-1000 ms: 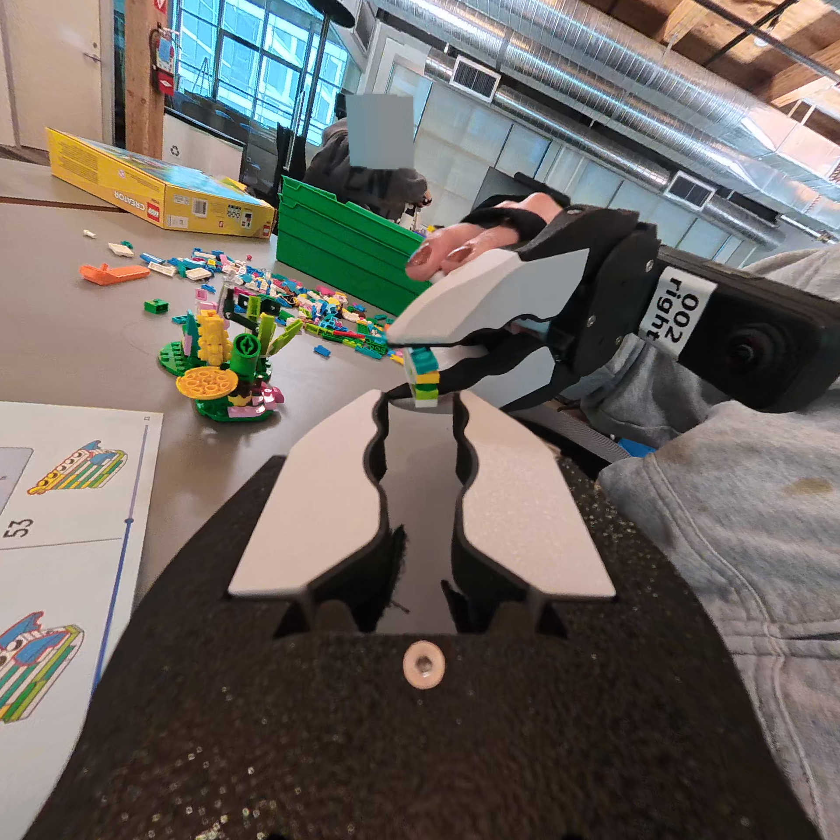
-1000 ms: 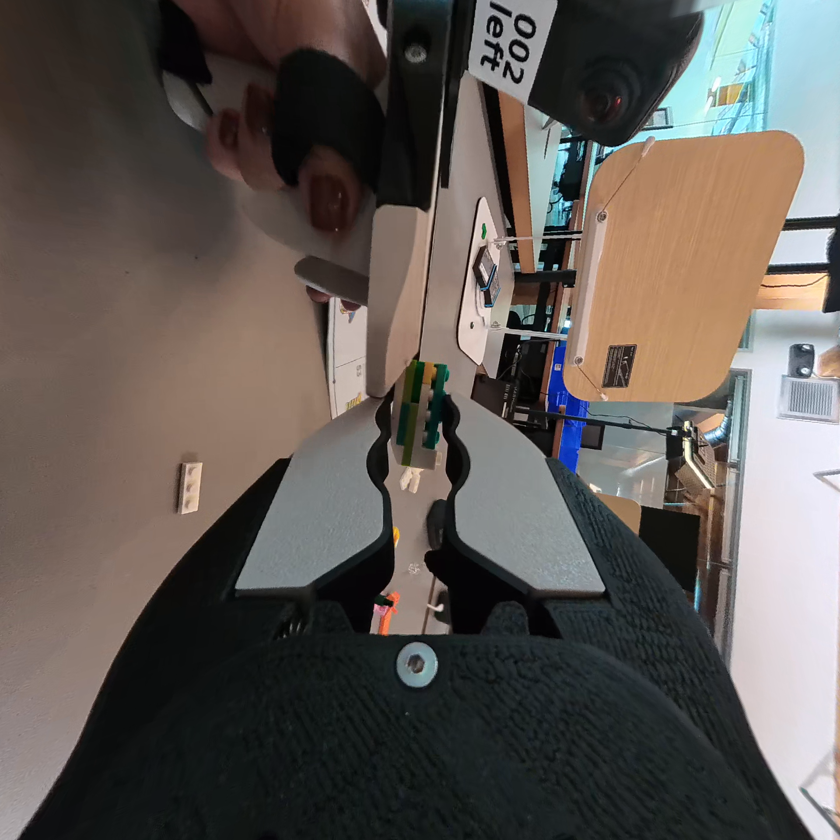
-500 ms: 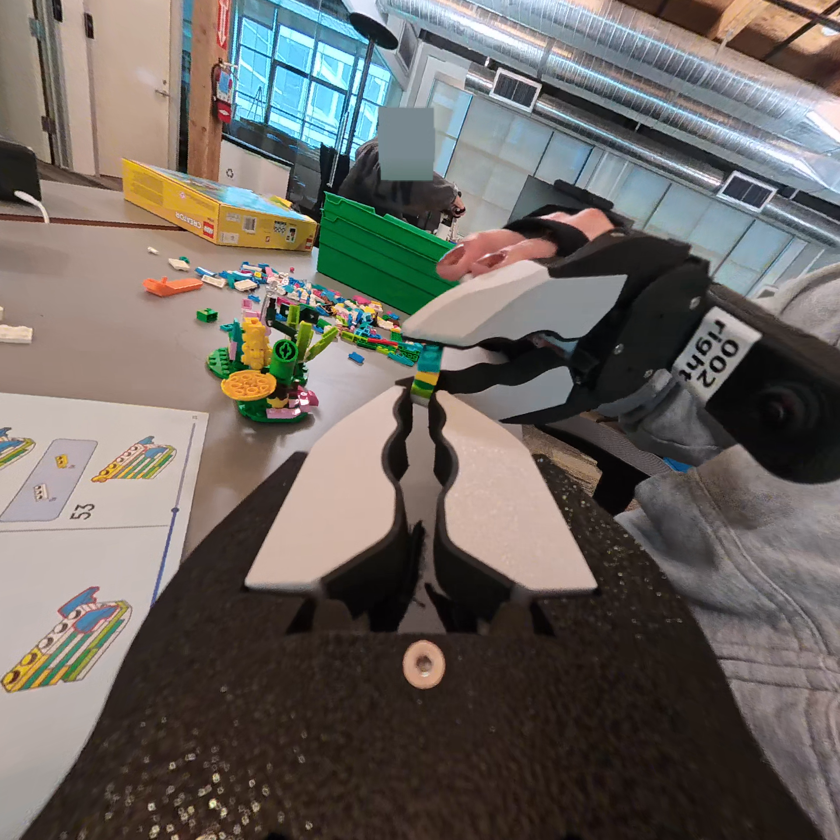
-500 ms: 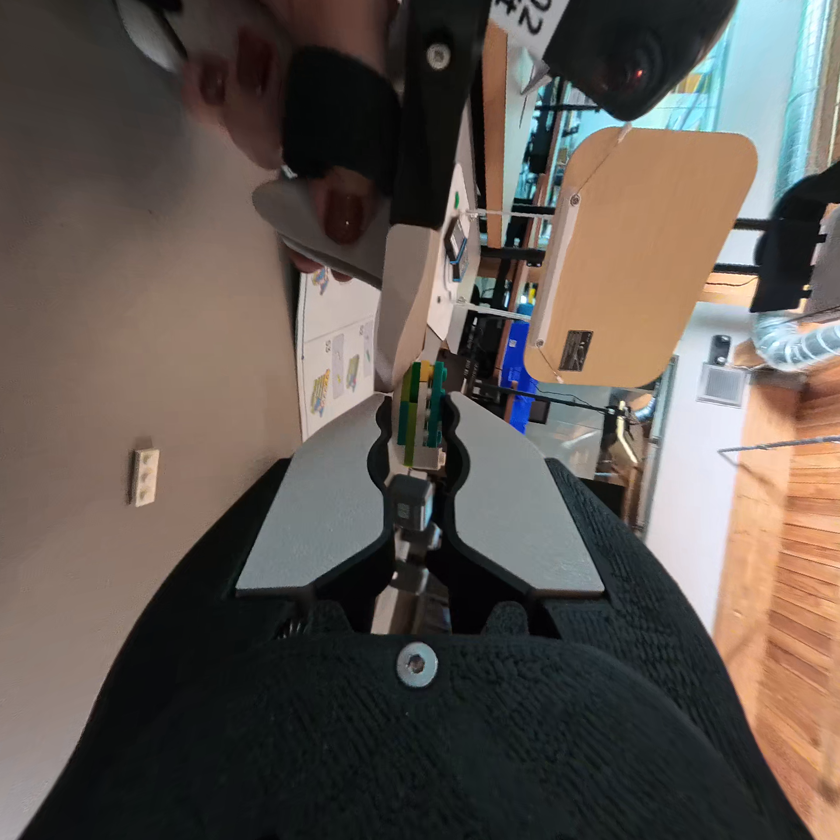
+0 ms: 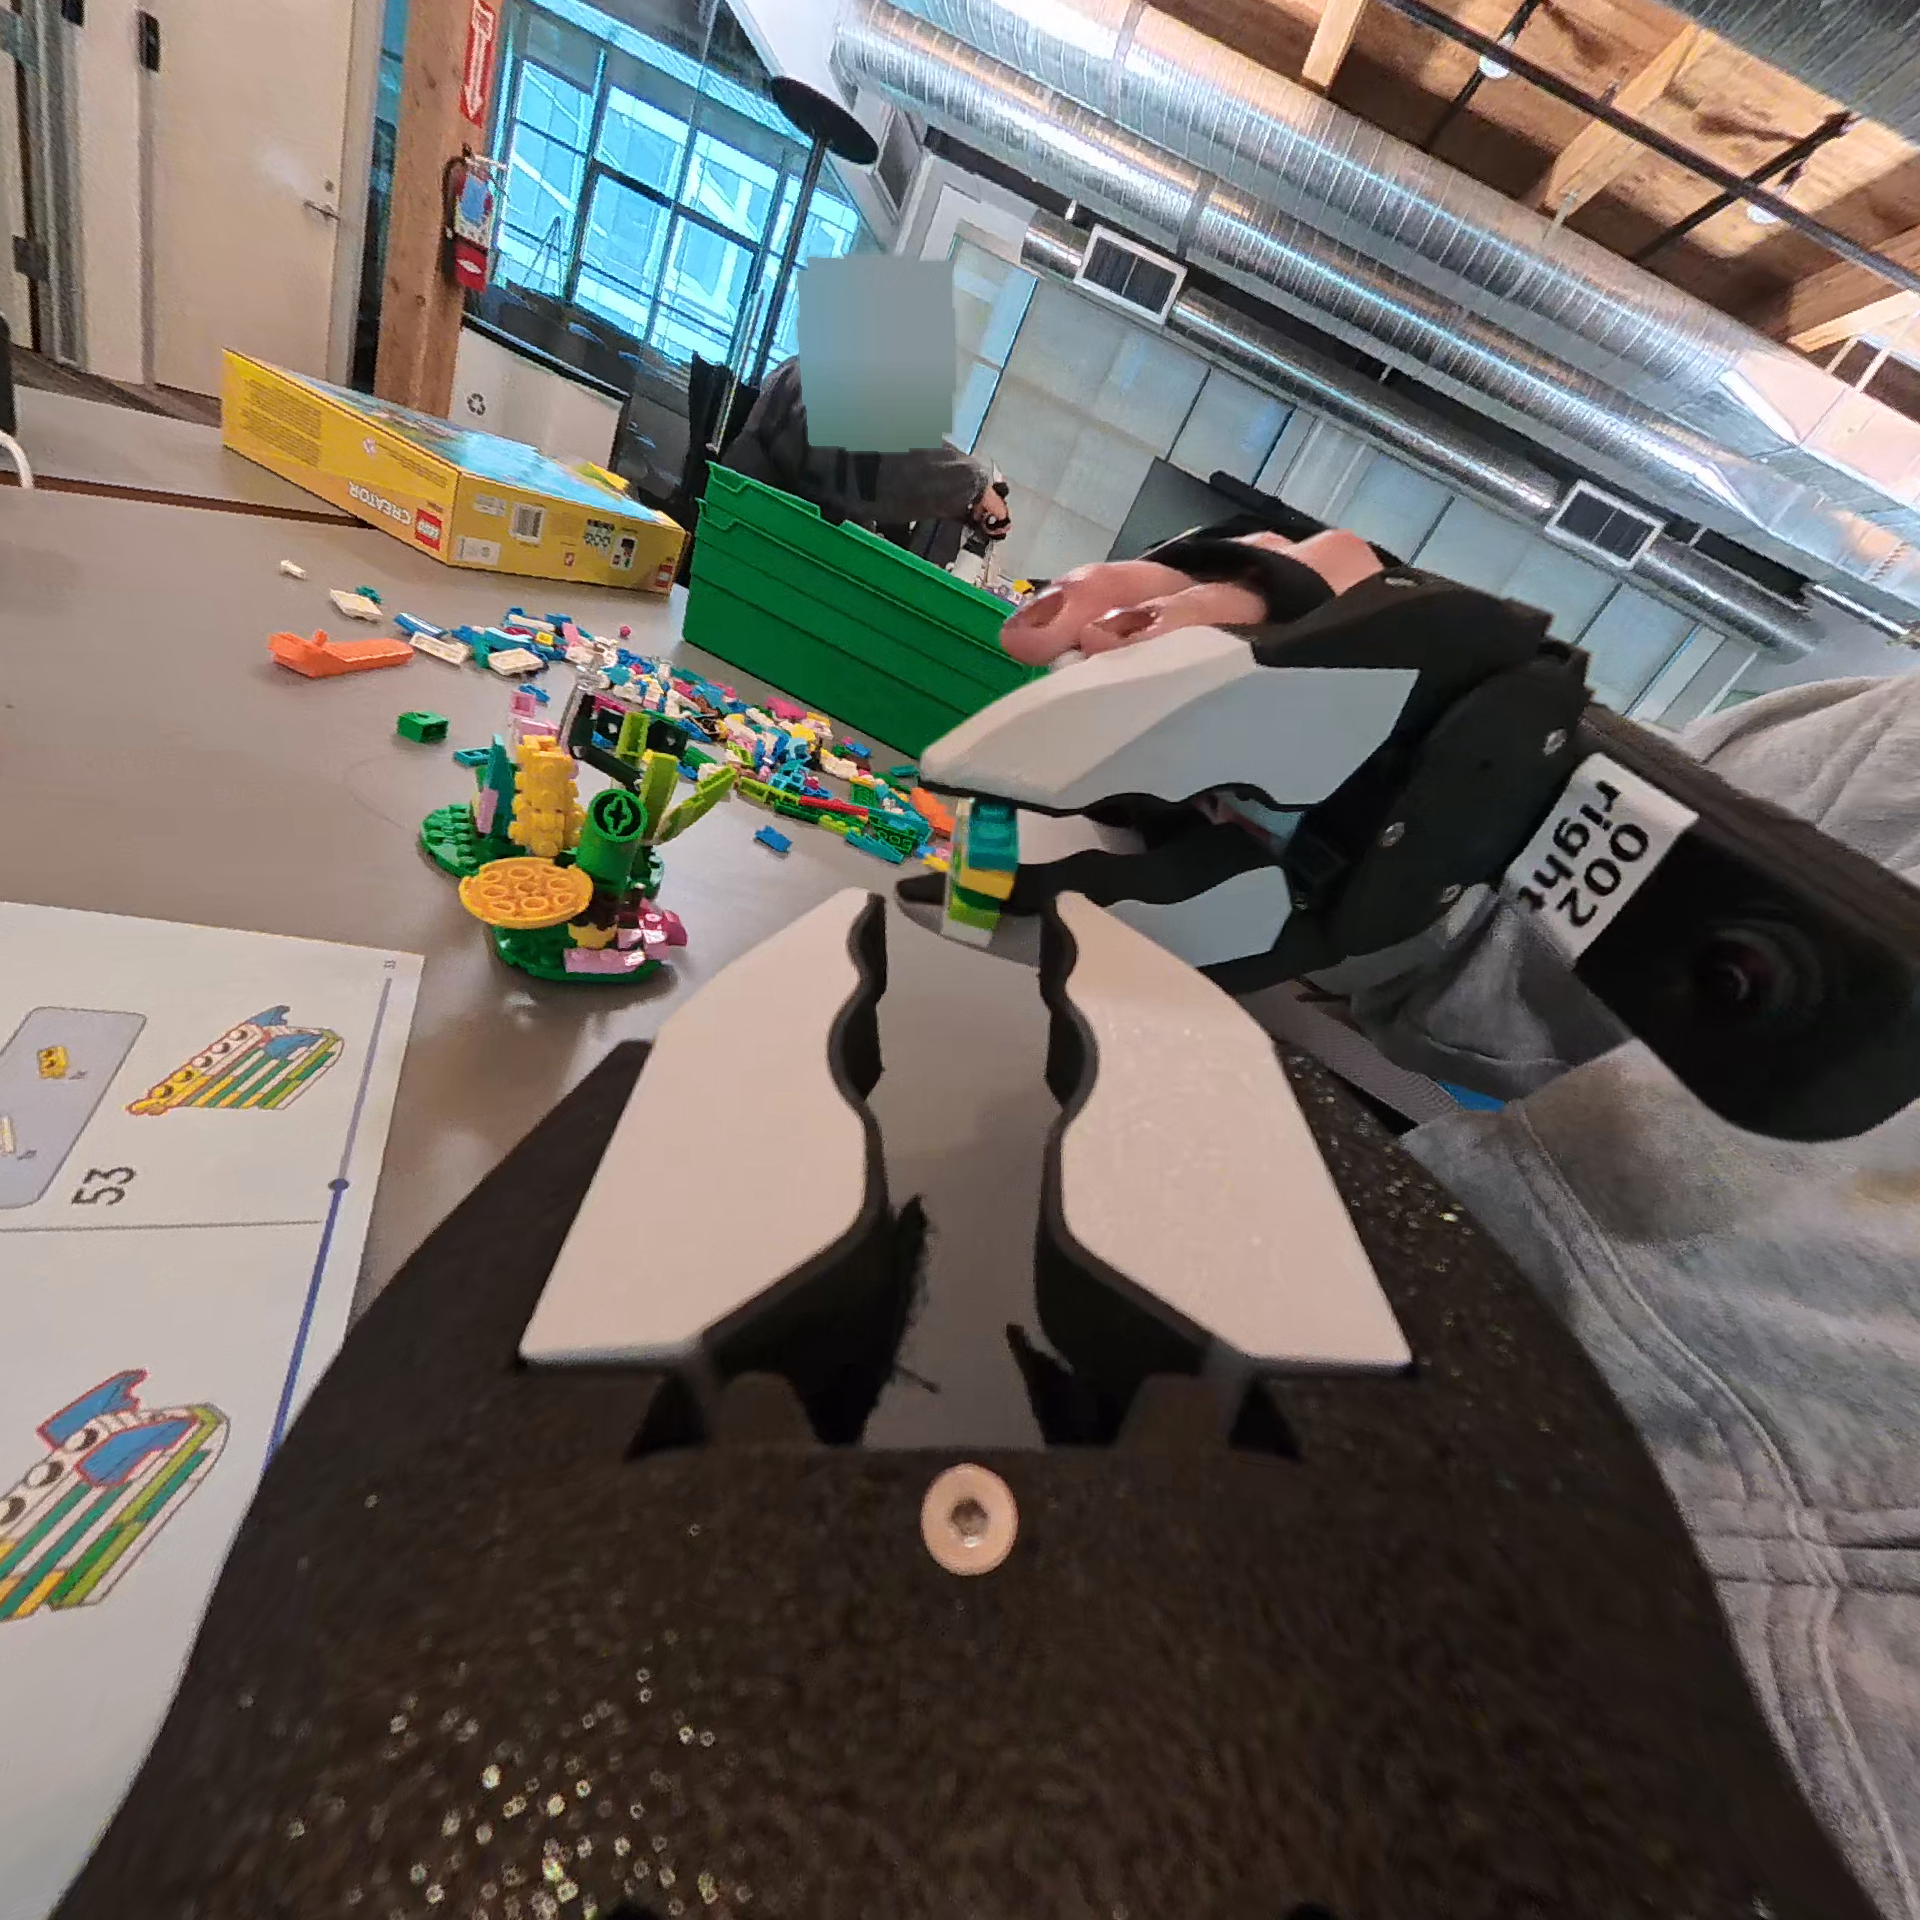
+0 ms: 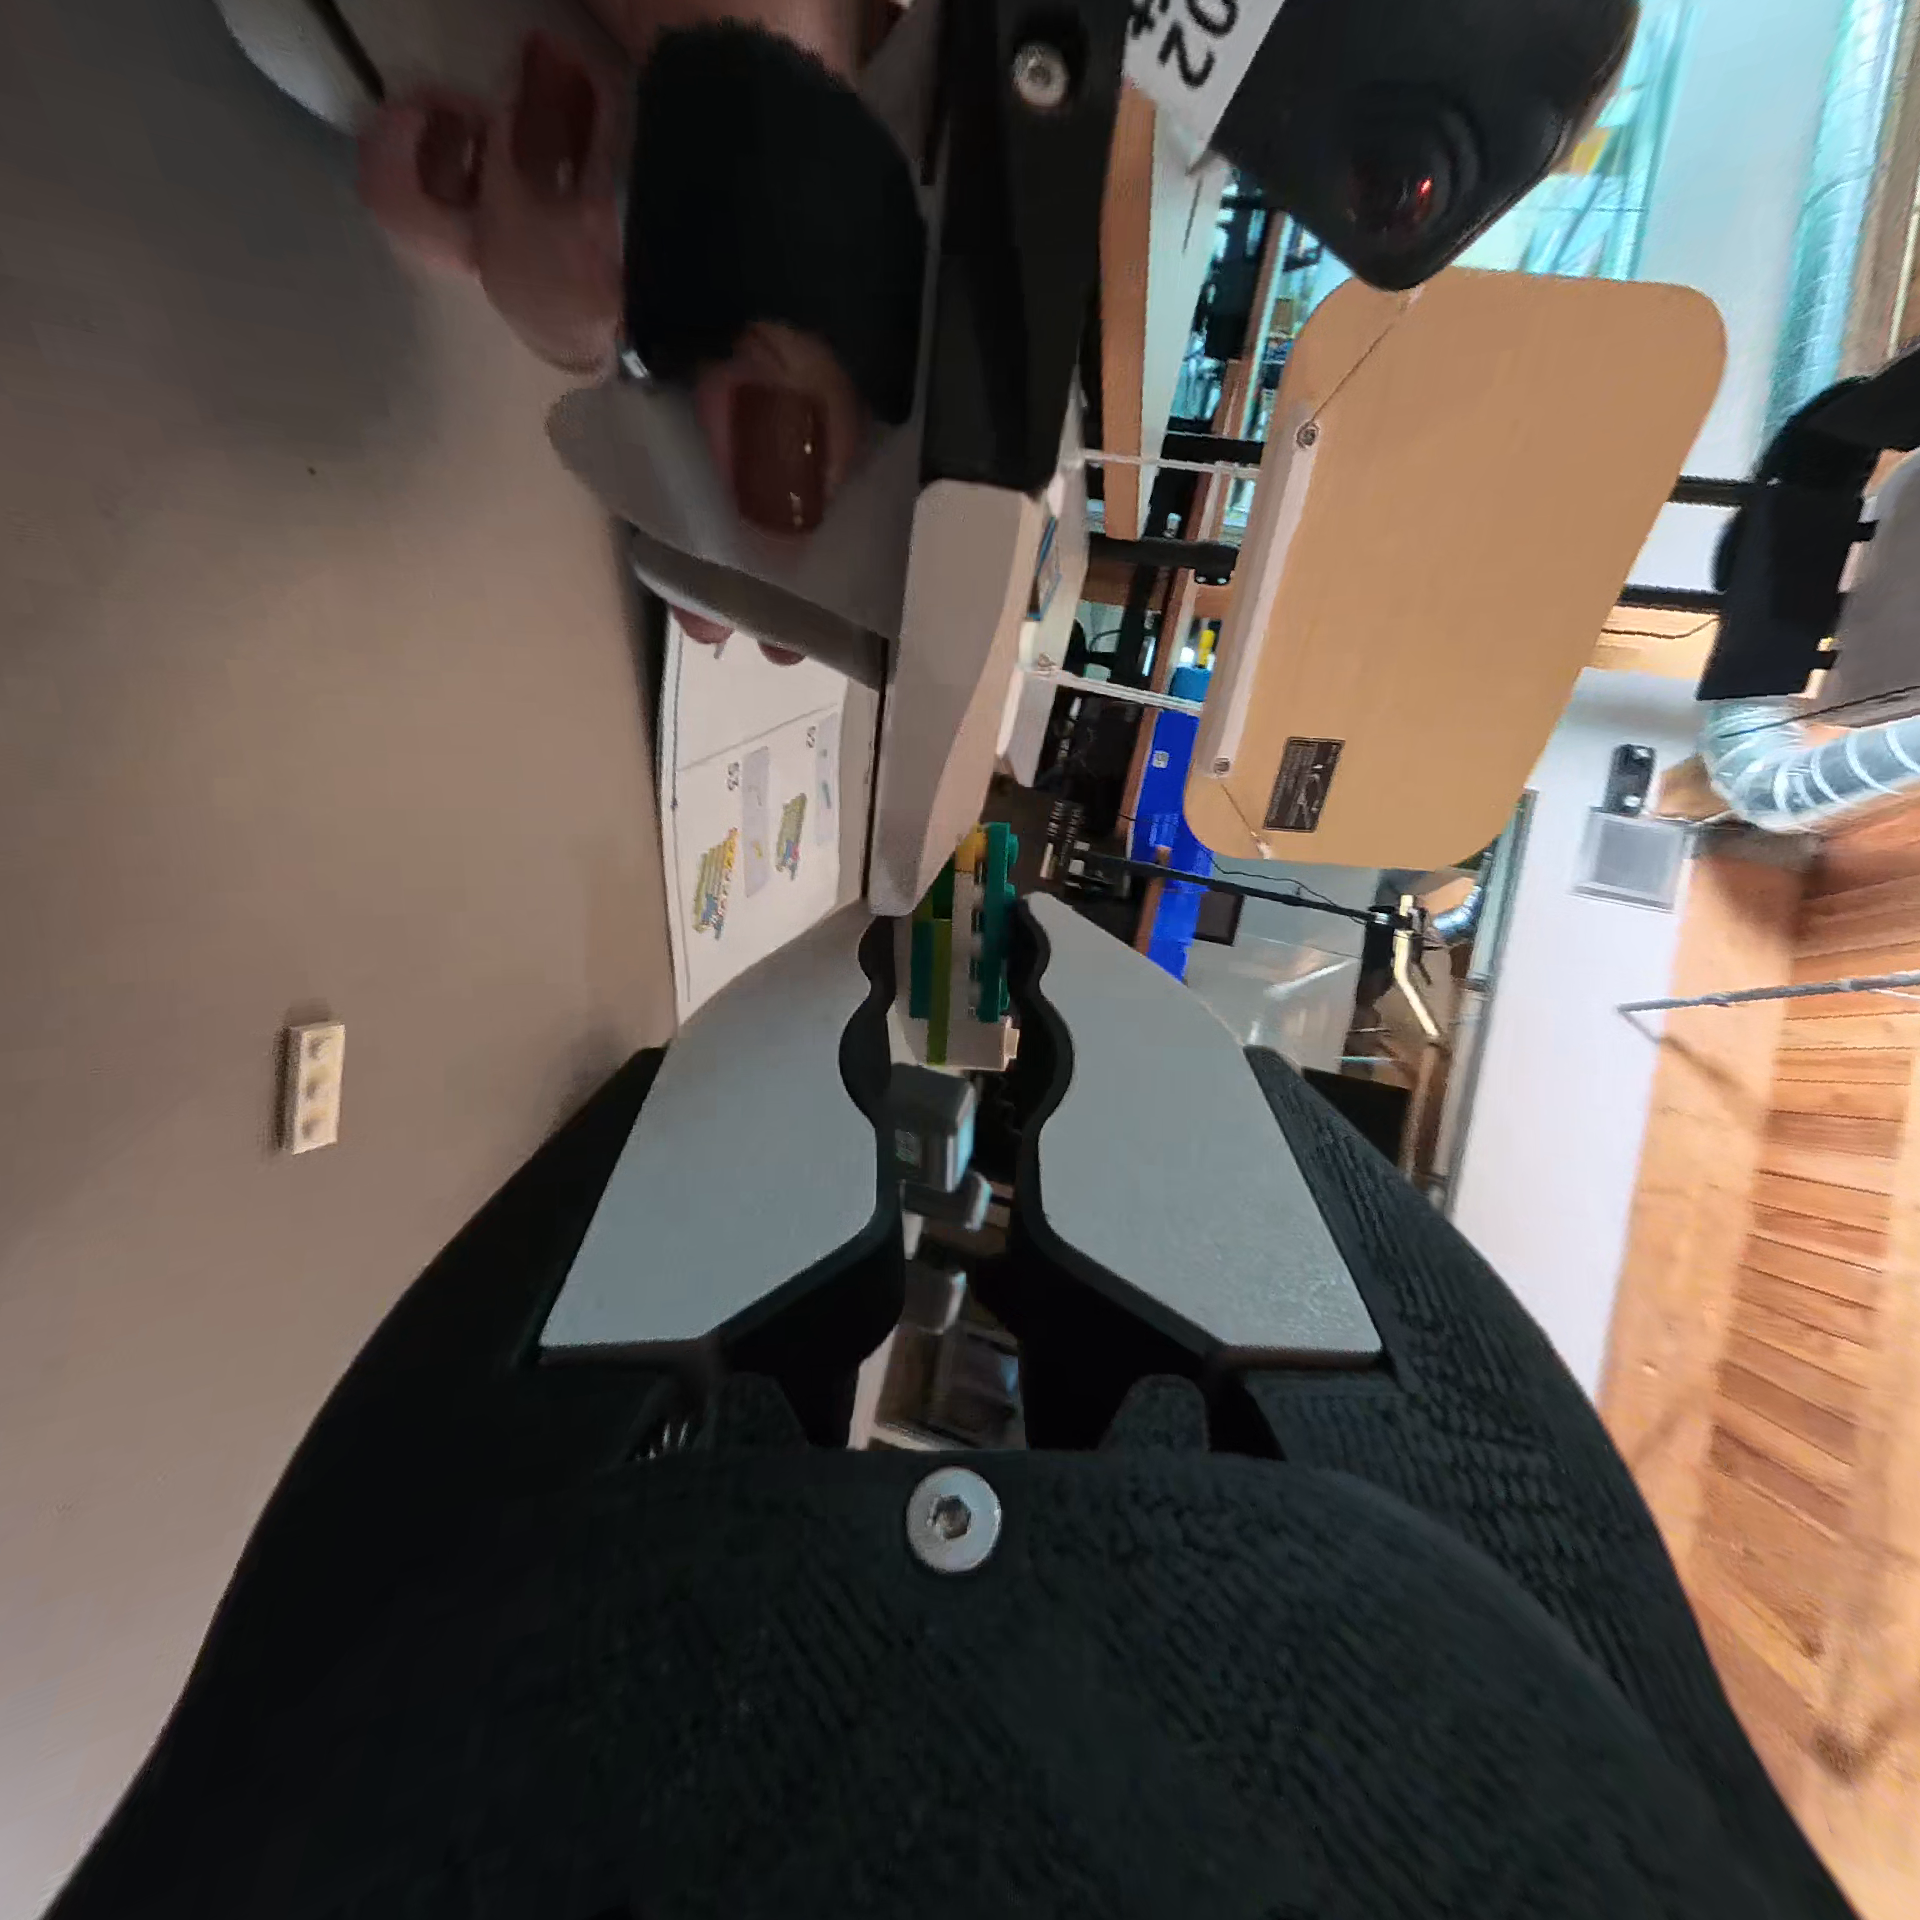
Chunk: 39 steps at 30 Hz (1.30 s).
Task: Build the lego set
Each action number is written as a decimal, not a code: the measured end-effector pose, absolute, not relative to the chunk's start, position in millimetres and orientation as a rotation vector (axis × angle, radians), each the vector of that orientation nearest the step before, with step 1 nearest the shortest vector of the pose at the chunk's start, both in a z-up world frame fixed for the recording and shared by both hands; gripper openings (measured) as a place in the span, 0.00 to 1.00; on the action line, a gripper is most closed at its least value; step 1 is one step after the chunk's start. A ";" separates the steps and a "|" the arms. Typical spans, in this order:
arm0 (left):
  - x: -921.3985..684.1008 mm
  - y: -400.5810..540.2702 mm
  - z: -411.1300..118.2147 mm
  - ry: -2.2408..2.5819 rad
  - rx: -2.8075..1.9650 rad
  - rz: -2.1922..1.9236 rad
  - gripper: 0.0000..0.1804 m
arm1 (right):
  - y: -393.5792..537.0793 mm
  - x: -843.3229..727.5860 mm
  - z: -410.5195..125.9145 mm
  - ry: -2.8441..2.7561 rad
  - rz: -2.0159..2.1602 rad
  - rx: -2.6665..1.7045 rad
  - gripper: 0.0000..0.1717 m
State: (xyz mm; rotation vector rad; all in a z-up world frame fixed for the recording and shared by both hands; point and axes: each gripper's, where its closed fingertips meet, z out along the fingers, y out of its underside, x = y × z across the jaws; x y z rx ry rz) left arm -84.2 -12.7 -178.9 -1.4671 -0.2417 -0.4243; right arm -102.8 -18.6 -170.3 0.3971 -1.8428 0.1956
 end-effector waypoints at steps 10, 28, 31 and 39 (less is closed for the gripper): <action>-82.6 -14.6 -174.3 -0.210 -1.450 -0.408 0.05 | -20.4 -100.1 -172.6 -1.973 0.385 0.259 0.11; -92.0 -11.6 -181.8 -0.305 -1.463 -0.412 0.05 | -16.5 -114.8 -174.5 -1.701 0.029 0.375 0.11; -92.1 -11.0 -181.7 -0.300 -1.476 -0.377 0.05 | -16.2 -113.3 -176.0 -1.773 0.123 0.311 0.11; -92.1 -9.8 -188.5 -0.282 -1.550 -0.319 0.13 | -13.1 -112.0 -179.5 -1.851 0.233 0.234 0.11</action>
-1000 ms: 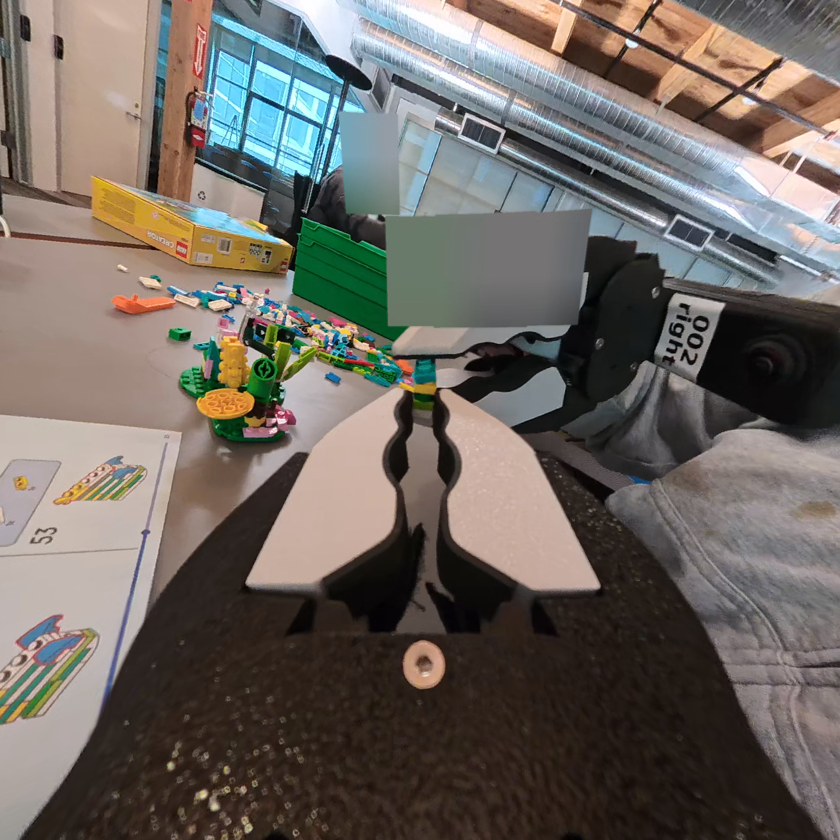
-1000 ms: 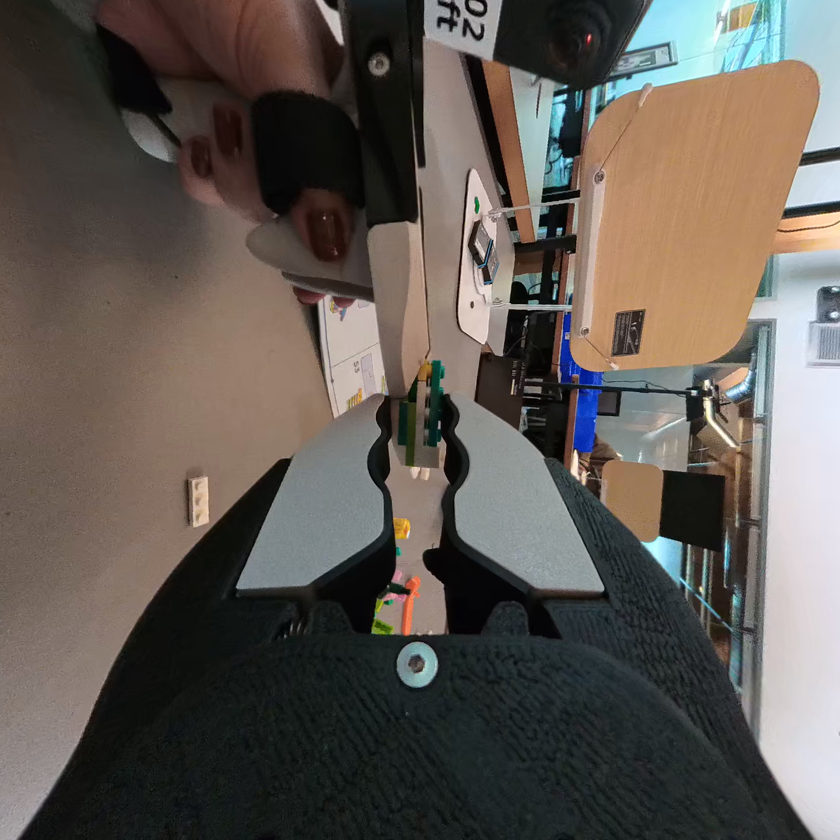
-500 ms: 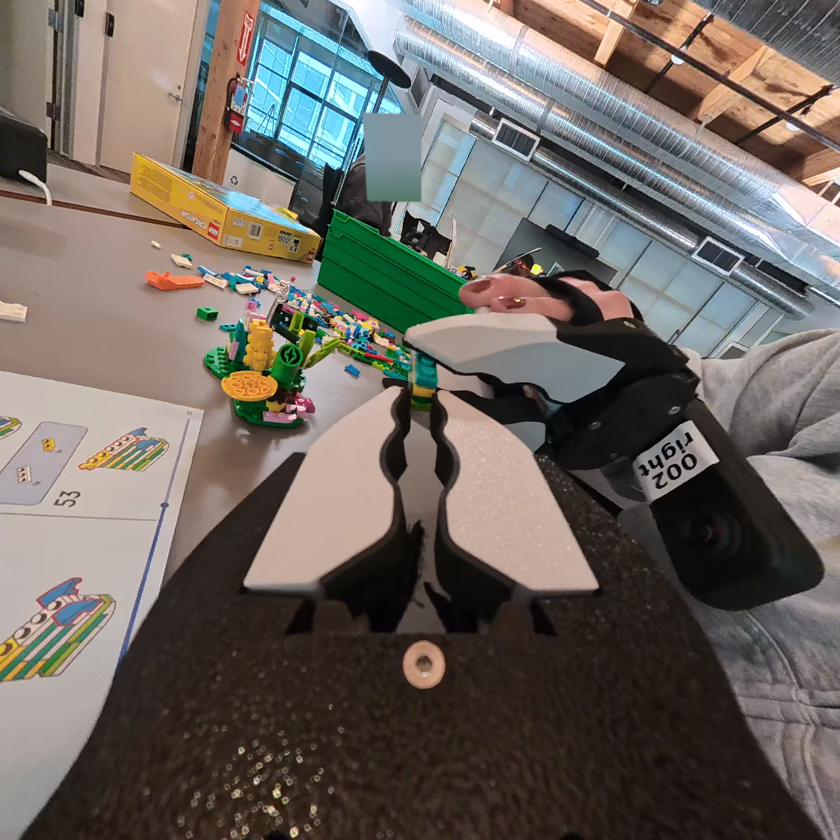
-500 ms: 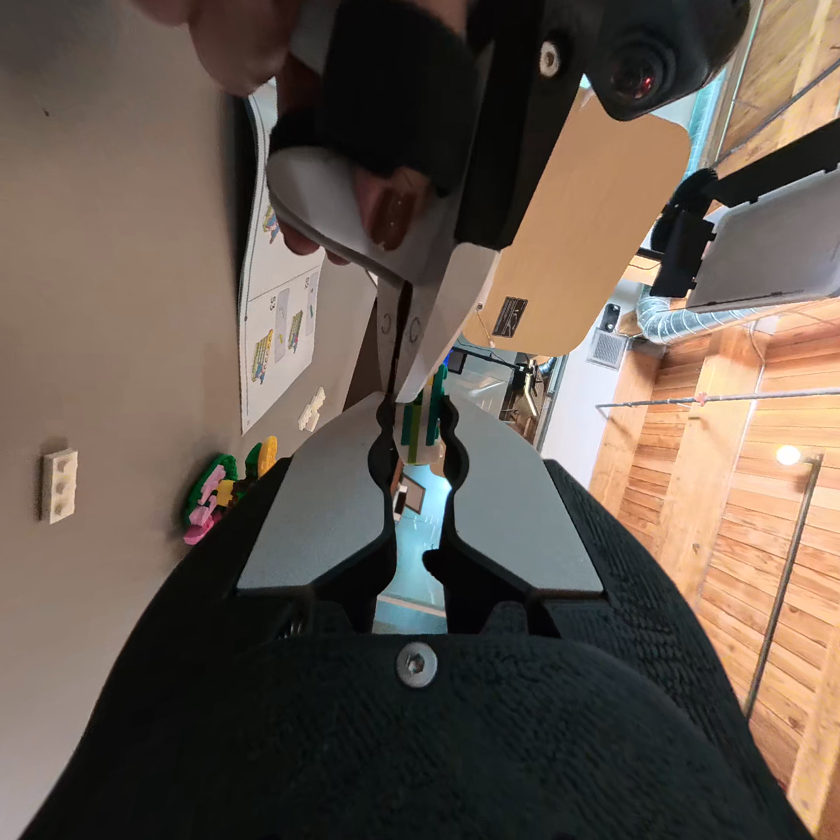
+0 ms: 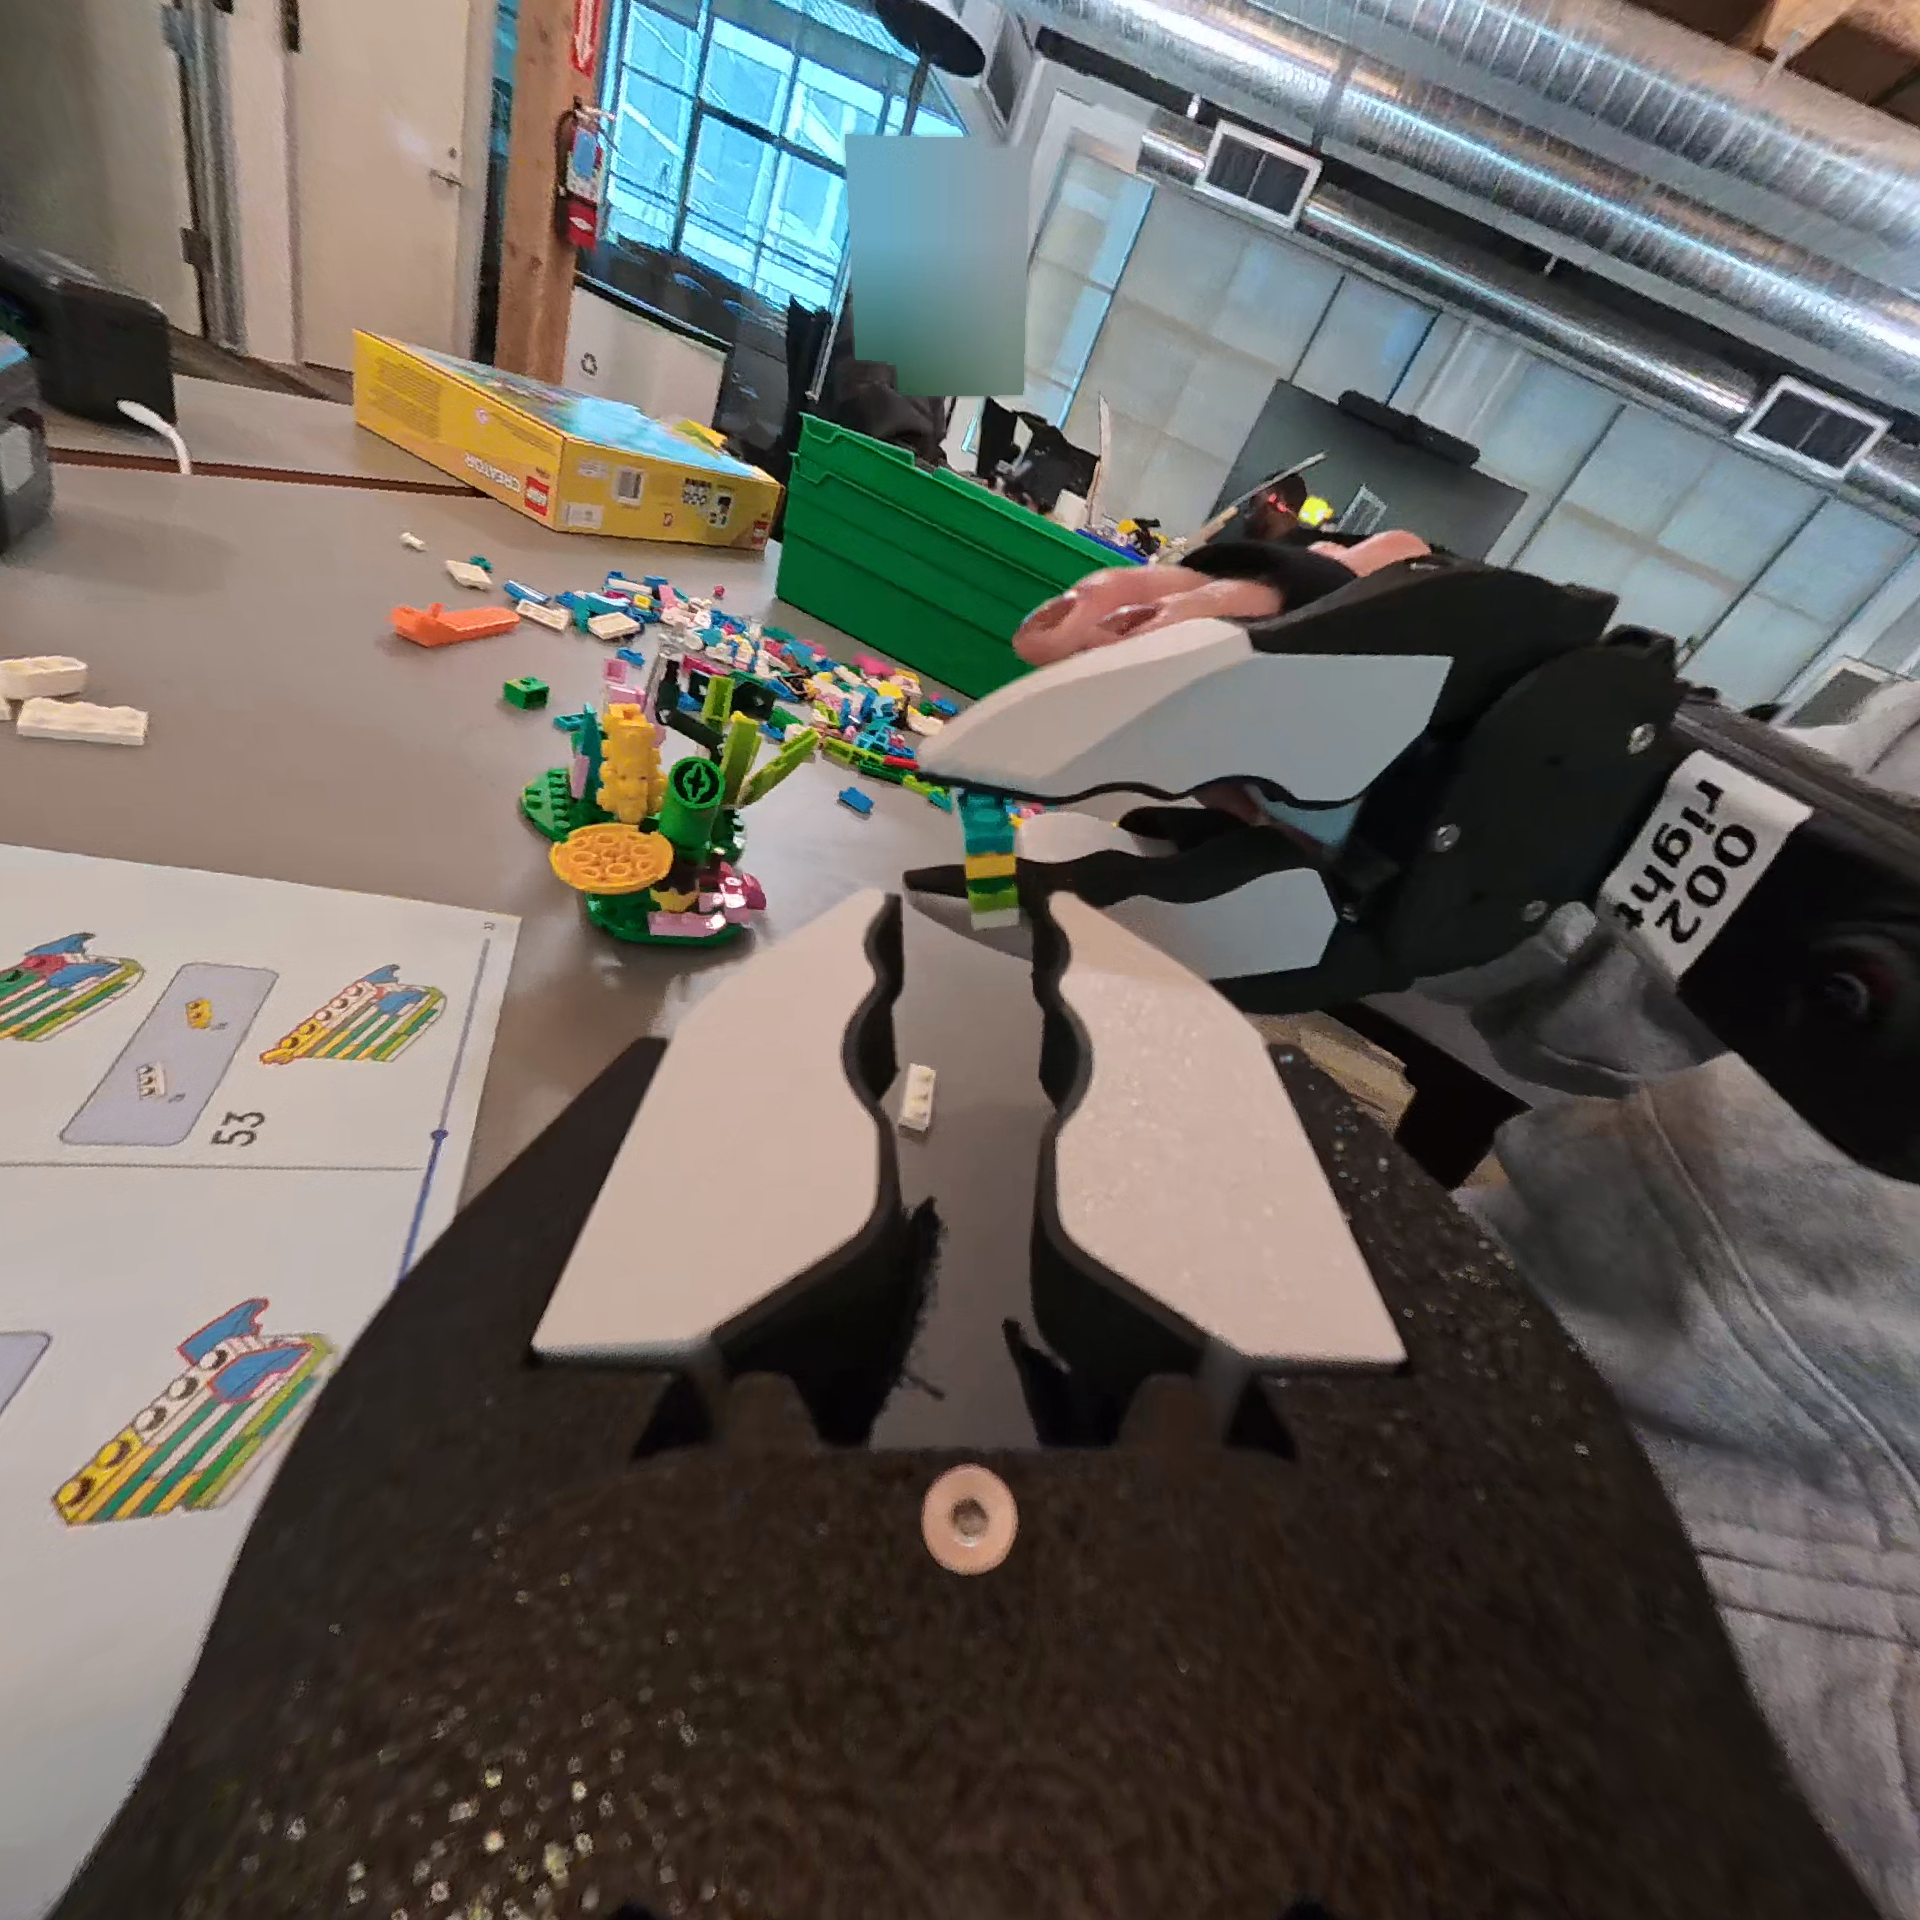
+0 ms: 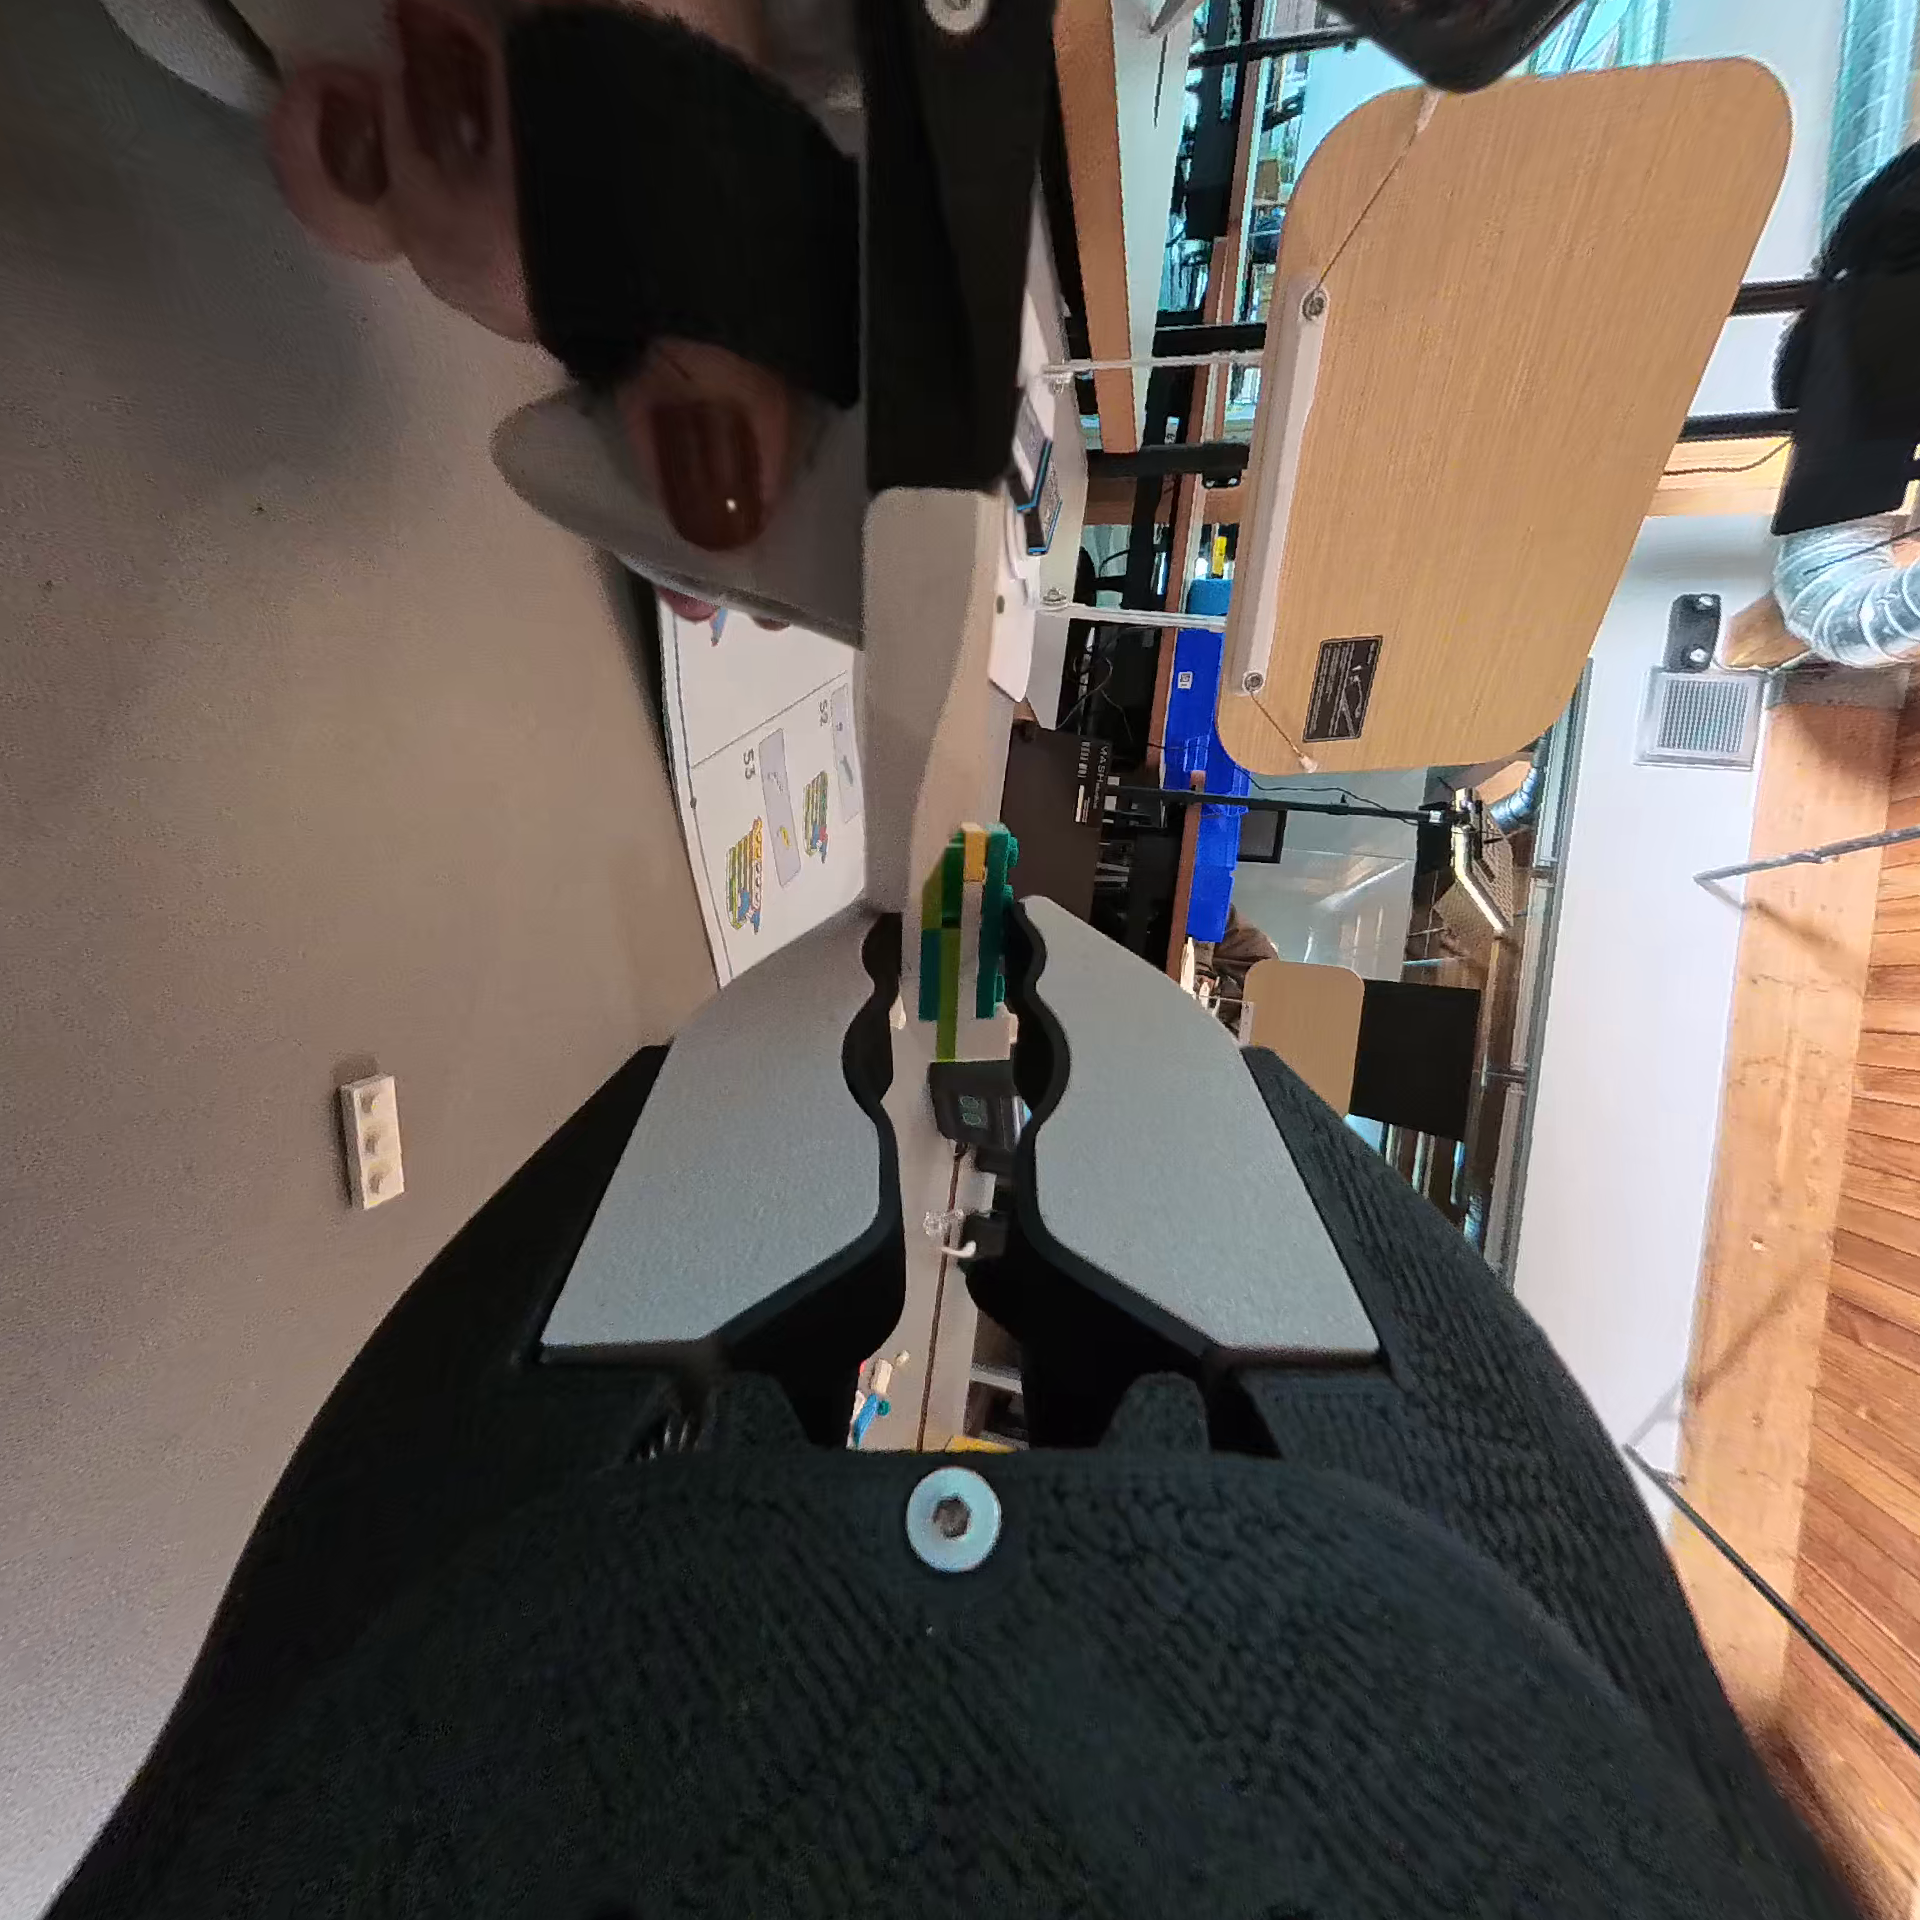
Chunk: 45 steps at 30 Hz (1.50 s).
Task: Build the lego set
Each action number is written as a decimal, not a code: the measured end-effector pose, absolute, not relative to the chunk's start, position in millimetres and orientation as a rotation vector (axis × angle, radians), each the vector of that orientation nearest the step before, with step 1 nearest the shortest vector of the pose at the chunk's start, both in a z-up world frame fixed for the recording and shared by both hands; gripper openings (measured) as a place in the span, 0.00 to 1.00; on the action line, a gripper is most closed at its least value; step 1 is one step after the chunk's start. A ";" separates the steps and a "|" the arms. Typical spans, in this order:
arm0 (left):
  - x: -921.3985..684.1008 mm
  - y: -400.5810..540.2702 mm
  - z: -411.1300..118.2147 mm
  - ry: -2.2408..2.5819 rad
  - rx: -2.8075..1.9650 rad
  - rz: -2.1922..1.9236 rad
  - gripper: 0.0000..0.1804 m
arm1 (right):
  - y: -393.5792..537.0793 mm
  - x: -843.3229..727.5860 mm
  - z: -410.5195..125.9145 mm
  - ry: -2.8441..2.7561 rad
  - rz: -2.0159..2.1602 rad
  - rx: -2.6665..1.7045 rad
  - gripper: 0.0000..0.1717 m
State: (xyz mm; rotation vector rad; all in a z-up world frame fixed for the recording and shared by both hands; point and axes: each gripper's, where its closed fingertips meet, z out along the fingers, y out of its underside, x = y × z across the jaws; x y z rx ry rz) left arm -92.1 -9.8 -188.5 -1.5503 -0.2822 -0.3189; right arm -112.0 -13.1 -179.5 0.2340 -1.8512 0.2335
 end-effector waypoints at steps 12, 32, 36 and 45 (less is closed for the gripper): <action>-88.8 -9.4 -189.7 -0.306 -1.526 -0.438 0.04 | -13.2 -112.3 -186.7 -1.917 0.306 0.204 0.11; -81.3 -8.3 -197.1 -0.216 -1.623 -0.354 0.04 | -14.8 -104.6 -192.2 -1.975 0.260 0.363 0.11; -78.9 -5.9 -201.0 -0.193 -1.664 -0.320 0.04 | -12.0 -101.9 -196.1 -2.022 0.238 0.385 0.10; -76.8 -6.4 -198.4 -0.204 -1.633 -0.391 0.04 | -12.1 -97.5 -196.2 -2.046 0.297 0.343 0.11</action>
